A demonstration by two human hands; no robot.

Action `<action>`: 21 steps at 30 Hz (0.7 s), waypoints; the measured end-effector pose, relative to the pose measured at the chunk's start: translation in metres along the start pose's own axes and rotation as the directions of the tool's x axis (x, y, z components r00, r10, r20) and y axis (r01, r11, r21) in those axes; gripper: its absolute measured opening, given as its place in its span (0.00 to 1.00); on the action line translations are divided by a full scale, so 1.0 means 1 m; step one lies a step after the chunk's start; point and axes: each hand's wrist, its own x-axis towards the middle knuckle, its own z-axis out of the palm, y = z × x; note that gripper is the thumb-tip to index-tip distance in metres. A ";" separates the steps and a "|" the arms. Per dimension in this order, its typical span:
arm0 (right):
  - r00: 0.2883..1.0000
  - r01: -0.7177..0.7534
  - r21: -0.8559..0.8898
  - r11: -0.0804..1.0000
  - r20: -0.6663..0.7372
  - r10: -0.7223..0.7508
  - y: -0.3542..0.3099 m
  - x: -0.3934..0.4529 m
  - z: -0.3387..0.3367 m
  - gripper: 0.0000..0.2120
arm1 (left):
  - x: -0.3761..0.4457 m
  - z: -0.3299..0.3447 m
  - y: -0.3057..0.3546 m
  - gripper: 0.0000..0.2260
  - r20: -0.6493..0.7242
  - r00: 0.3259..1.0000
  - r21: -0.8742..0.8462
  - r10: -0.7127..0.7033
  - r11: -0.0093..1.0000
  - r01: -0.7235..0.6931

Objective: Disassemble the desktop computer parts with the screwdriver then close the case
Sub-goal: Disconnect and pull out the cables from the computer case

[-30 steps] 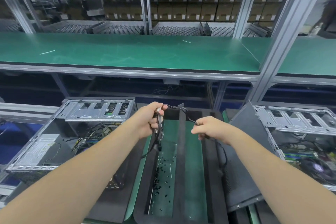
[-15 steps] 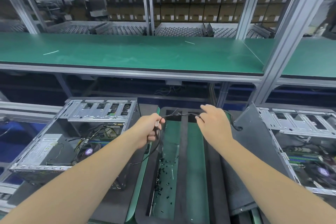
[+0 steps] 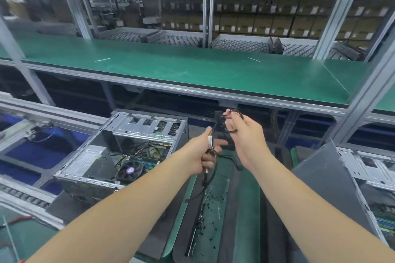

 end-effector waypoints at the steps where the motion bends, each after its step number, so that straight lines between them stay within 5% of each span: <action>1: 0.998 -0.026 0.038 0.999 0.058 0.024 0.001 -0.002 0.003 0.09 | 0.000 -0.003 0.006 0.24 -0.062 0.997 -0.083 0.034 0.996 -0.039; 3: 0.984 -0.079 0.094 0.993 0.166 0.062 0.003 -0.005 0.005 0.10 | -0.001 -0.014 0.013 0.14 -0.151 0.986 -0.125 0.067 0.988 -0.086; 6: 0.942 -0.167 0.121 0.979 0.314 0.122 0.008 -0.014 0.006 0.15 | -0.006 -0.028 0.010 0.15 -0.195 0.981 -0.071 0.011 0.997 -0.026; 12: 0.926 -0.258 0.307 0.916 0.348 0.144 0.014 -0.024 0.022 0.16 | -0.018 -0.033 -0.009 0.16 -0.061 0.984 -0.105 -0.166 0.982 0.159; 15: 0.881 -0.286 0.264 0.921 0.452 0.144 0.014 -0.029 0.030 0.19 | -0.024 -0.037 -0.006 0.15 -0.097 0.990 -0.226 -0.101 0.971 0.077; 18: 0.796 -0.334 0.171 0.927 0.579 0.180 0.014 -0.034 0.034 0.11 | -0.032 -0.049 0.002 0.15 -0.250 0.968 -0.261 -0.017 0.964 -0.051; 21: 0.676 -0.466 0.206 0.861 0.710 0.196 0.018 -0.033 0.027 0.22 | -0.040 -0.072 0.006 0.12 -0.358 0.932 -0.282 0.060 0.944 -0.170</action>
